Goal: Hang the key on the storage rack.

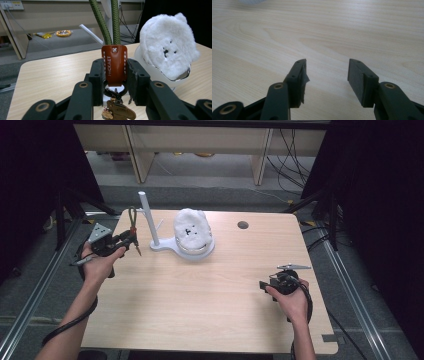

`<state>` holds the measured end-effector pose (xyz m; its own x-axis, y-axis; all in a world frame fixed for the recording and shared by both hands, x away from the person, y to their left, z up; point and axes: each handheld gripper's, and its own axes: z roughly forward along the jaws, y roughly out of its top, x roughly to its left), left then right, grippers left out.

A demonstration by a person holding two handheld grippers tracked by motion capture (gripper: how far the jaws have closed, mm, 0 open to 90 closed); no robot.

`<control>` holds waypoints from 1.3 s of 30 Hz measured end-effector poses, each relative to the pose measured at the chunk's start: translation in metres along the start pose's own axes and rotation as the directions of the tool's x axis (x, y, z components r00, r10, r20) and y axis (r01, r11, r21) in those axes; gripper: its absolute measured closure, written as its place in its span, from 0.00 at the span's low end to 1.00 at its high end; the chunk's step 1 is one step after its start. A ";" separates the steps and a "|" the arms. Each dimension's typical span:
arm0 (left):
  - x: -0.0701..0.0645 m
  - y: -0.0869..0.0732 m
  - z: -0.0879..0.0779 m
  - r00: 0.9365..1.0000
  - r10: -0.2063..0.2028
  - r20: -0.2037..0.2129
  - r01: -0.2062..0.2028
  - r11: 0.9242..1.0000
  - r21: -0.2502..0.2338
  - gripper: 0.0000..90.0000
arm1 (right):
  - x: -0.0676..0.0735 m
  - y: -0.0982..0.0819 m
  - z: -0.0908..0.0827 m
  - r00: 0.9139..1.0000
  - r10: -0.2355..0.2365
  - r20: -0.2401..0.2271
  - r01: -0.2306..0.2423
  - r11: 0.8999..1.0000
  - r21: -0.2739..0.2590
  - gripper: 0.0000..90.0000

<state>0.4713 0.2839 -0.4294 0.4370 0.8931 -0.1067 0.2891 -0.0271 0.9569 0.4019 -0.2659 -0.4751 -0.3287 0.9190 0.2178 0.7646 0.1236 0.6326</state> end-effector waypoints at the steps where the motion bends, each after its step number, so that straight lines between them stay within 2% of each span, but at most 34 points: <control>1: 0.000 0.000 0.001 1.000 -0.005 0.002 0.005 1.000 0.002 0.75 | 0.000 0.000 0.000 1.000 0.000 0.000 0.000 1.000 0.000 0.56; 8: 0.000 -0.003 0.008 0.999 -0.030 0.009 0.030 0.999 0.017 0.75 | 0.000 0.000 0.000 1.000 0.001 0.000 -0.001 1.000 0.000 0.56; 9: 0.000 -0.003 0.009 0.999 -0.033 0.010 0.032 0.999 0.021 0.75 | -0.002 0.000 0.001 1.000 -0.026 -0.001 0.026 1.000 -0.015 0.56; 11: -0.001 -0.004 0.011 0.999 -0.035 0.009 0.035 0.999 0.023 0.75 | -0.002 0.000 0.001 1.000 -0.030 -0.007 0.030 0.999 -0.016 0.56; 19: -0.002 -0.005 0.017 0.999 -0.042 0.007 0.042 0.999 0.029 0.75 | -0.002 0.000 0.001 1.000 -0.029 -0.002 0.029 0.999 -0.014 0.56; 20: -0.003 -0.006 0.018 0.999 -0.042 0.008 0.042 0.999 0.030 0.75 | -0.003 -0.001 0.002 0.999 -0.051 0.002 0.051 0.999 -0.019 0.56; 21: -0.003 -0.006 0.019 0.999 -0.041 0.005 0.041 0.999 0.033 0.75 | -0.002 0.000 0.002 1.000 -0.030 -0.006 0.030 0.999 -0.015 0.56; 24: -0.003 -0.007 0.021 0.999 -0.039 0.005 0.038 0.999 0.036 0.75 | -0.001 -0.001 0.001 1.000 -0.020 -0.008 0.020 1.000 -0.006 0.56; 27: -0.003 -0.008 0.022 0.999 -0.034 0.003 0.034 0.999 0.038 0.74 | -0.001 -0.001 0.002 1.000 -0.022 -0.009 0.022 1.000 -0.008 0.56; 28: -0.003 -0.008 0.023 1.000 -0.030 0.002 0.030 0.999 0.038 0.74 | -0.003 -0.001 0.002 0.999 -0.039 -0.006 0.039 0.999 -0.012 0.56; 29: -0.003 -0.008 0.023 1.000 -0.028 0.001 0.028 0.999 0.039 0.74 | 0.001 -0.001 0.001 1.000 0.005 -0.010 -0.005 1.000 0.003 0.56; 30: -0.004 -0.008 0.023 1.000 -0.027 -0.001 0.027 0.999 0.040 0.74 | -0.002 -0.001 0.002 1.000 -0.030 -0.006 0.030 1.000 -0.010 0.56; 31: -0.004 -0.008 0.024 1.000 -0.025 -0.003 0.025 0.999 0.040 0.74 | 0.002 -0.001 0.001 1.000 0.016 -0.010 -0.016 1.000 -0.002 0.56; 32: -0.004 -0.008 0.024 1.000 -0.023 -0.003 0.024 0.999 0.041 0.74 | 0.001 -0.002 0.003 1.000 0.010 -0.021 -0.010 1.000 -0.012 0.56; 36: -0.004 -0.008 0.027 1.000 -0.017 -0.005 0.018 0.999 0.047 0.74 | 0.001 -0.001 0.003 1.000 0.008 -0.018 -0.008 1.000 -0.009 0.56; 38: -0.004 -0.009 0.028 1.000 -0.016 -0.006 0.016 0.999 0.046 0.74 | 0.002 -0.001 0.002 1.000 0.007 -0.001 -0.007 1.000 0.009 0.56; 39: -0.004 -0.009 0.029 1.000 -0.016 -0.008 0.017 0.999 0.048 0.74 | 0.002 -0.001 0.002 1.000 0.024 -0.016 -0.024 1.000 0.003 0.56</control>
<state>0.4914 0.2673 -0.4452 0.4253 0.8970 -0.1200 0.3368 -0.0338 0.9410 0.4010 -0.2631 -0.4769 -0.3189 0.9155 0.2452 0.7741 0.1023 0.6248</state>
